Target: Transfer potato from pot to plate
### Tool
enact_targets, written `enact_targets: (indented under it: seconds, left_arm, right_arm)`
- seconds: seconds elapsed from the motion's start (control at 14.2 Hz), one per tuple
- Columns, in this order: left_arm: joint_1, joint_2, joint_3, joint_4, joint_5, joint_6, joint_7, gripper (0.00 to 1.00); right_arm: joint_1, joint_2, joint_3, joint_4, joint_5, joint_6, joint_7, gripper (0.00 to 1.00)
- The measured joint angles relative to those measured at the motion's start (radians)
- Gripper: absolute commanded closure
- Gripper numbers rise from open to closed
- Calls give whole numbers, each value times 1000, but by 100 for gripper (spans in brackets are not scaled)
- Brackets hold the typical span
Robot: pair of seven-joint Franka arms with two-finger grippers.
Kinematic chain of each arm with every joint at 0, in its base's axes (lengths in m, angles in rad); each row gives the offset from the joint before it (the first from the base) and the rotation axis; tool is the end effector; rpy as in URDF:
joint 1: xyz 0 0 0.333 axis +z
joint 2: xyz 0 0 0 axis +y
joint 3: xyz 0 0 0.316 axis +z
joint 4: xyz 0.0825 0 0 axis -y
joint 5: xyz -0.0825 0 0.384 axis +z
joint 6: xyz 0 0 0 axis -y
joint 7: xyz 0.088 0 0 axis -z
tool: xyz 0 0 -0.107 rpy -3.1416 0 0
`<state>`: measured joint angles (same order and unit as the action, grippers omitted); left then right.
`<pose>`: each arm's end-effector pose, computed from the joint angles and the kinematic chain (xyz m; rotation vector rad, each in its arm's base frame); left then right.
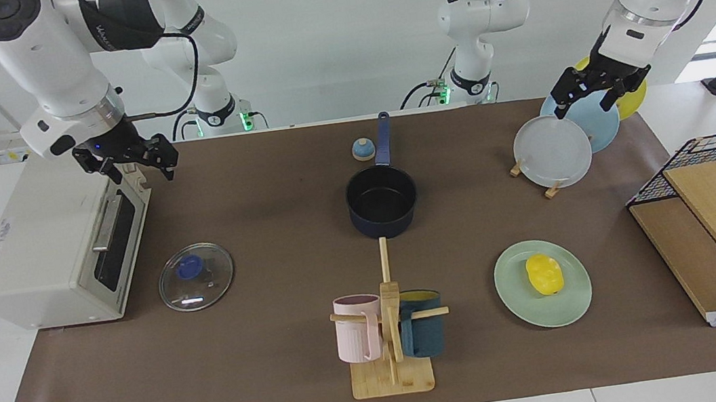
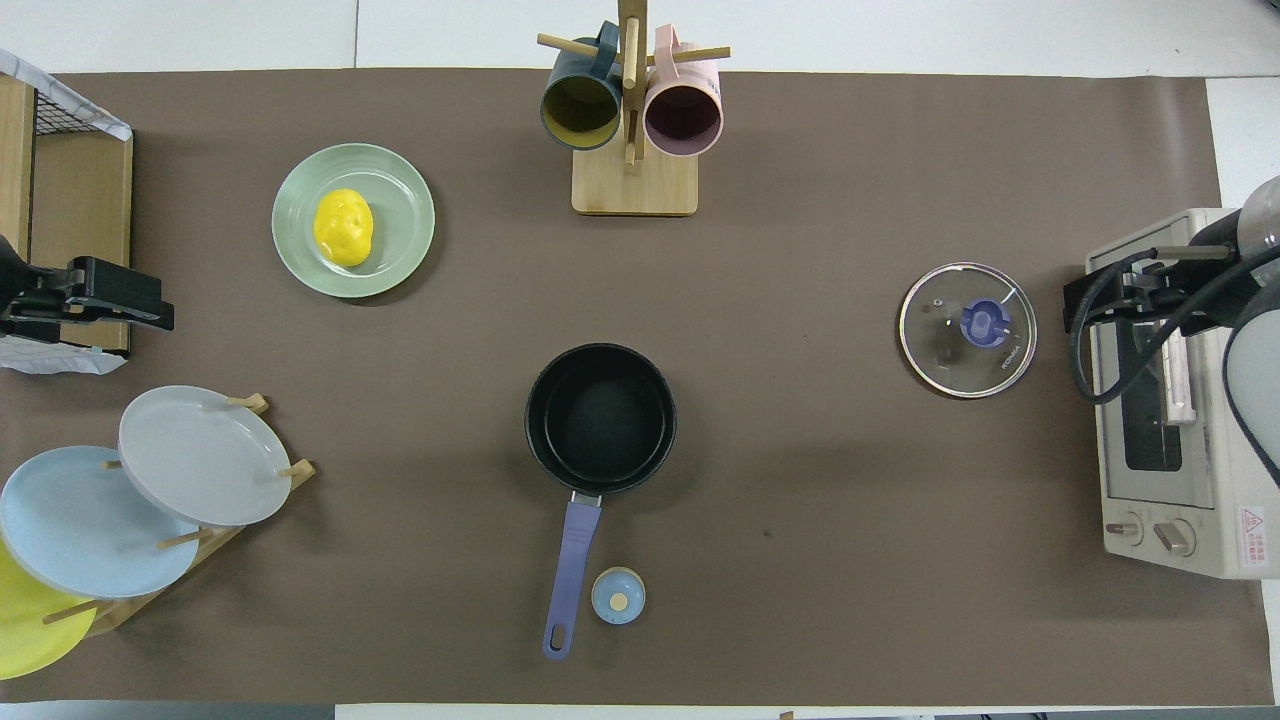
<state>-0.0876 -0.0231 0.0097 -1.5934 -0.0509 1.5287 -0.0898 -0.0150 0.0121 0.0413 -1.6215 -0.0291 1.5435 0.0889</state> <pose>0.5405 -0.0478 0.6231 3.0933 0.0167 -0.0707 0.5526 0.0112 0.5918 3.1033 -0.0963 -0.1372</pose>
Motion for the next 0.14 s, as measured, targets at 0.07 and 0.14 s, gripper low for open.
enact_targets:
  seconds: [0.07, 0.14]
  left_arm:
    - [0, 0, 0, 0, 0, 0, 0, 0]
    - [0, 0, 0, 0, 0, 0, 0, 0]
  right_arm:
    - [0, -3, 0, 0, 0, 0, 0, 0]
    - [0, -5, 0, 0, 0, 0, 0, 0]
